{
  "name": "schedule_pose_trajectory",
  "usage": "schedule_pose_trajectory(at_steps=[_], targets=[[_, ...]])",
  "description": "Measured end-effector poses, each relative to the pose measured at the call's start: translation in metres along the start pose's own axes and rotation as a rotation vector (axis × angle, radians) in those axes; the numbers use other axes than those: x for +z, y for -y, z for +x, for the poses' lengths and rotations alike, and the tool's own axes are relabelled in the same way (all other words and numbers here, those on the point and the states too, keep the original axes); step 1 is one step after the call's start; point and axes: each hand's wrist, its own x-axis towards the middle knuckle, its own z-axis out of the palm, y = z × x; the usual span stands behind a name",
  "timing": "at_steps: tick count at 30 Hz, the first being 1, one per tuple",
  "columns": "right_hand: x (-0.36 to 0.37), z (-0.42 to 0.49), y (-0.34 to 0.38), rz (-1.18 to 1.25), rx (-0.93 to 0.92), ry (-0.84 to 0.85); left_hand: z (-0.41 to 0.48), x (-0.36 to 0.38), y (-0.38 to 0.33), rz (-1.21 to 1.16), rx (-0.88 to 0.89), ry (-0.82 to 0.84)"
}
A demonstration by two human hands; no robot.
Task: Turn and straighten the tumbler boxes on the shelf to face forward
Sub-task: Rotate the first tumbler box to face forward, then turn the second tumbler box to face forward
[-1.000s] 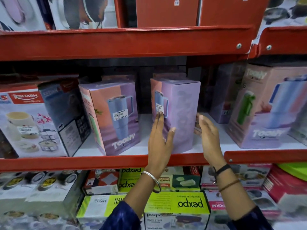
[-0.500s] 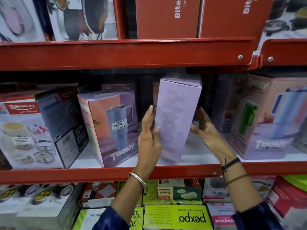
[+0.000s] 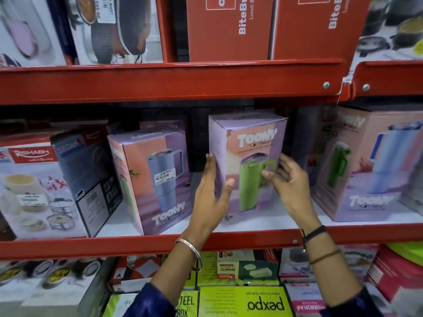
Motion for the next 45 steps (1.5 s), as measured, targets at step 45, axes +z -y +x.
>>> schedule_pose_trajectory(at_steps=[45], targets=[[0.234, -0.125, 0.048, -0.061, -0.073, -0.014, -0.036, -0.158, 0.068, -0.043, -0.023, -0.401]])
